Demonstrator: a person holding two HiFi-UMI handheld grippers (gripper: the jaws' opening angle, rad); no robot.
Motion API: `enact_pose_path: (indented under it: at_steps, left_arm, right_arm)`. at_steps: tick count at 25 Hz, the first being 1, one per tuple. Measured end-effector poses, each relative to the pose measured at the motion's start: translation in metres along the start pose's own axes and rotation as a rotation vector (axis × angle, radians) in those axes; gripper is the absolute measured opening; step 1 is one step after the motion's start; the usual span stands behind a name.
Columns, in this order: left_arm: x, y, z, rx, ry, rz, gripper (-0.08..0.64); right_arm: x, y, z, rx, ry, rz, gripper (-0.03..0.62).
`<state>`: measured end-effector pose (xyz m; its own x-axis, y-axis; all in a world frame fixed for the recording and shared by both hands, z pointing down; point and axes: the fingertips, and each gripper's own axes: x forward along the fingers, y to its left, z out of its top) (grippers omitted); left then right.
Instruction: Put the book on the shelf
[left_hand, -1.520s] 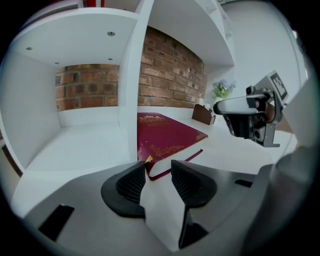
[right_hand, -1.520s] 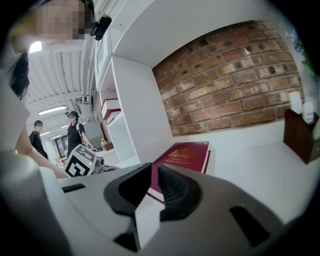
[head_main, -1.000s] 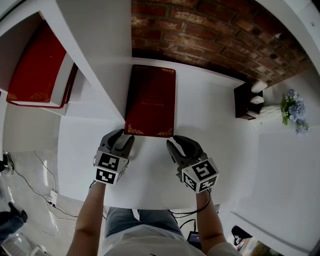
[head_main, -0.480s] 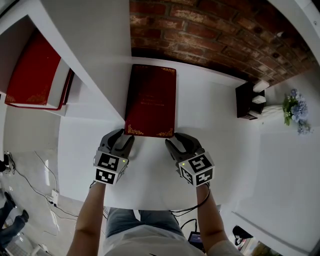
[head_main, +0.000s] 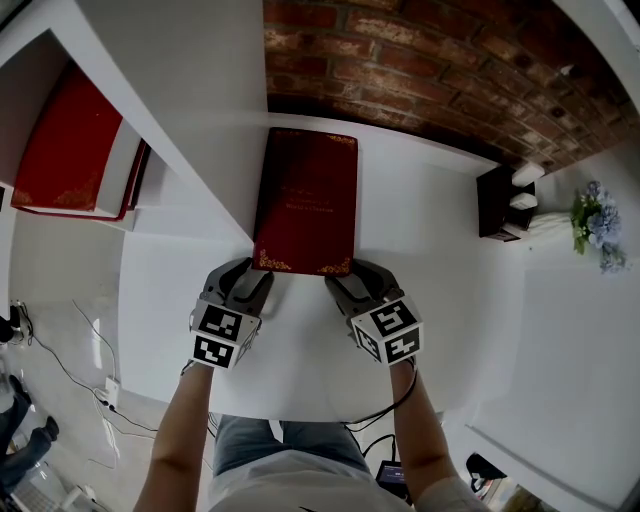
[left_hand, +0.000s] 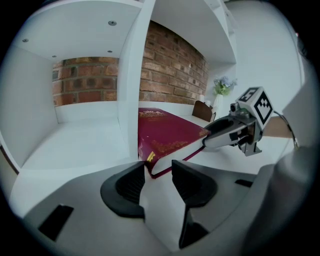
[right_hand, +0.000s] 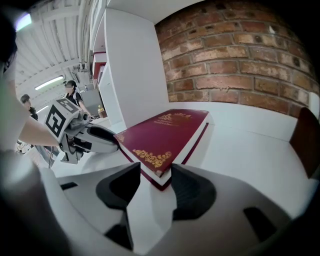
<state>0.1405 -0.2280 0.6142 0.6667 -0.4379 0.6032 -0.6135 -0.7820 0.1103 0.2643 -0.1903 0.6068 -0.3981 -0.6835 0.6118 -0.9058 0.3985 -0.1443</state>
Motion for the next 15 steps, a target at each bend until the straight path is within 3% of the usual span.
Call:
enact_pose_path:
  at_steps: [15]
  left_arm:
    - [0.0069,0.0035,-0.0013,-0.024,0.049,0.01,0.183]
  right_arm:
    - [0.0088,-0.0036,-0.0014,0.013,0.004,0.008,0.21]
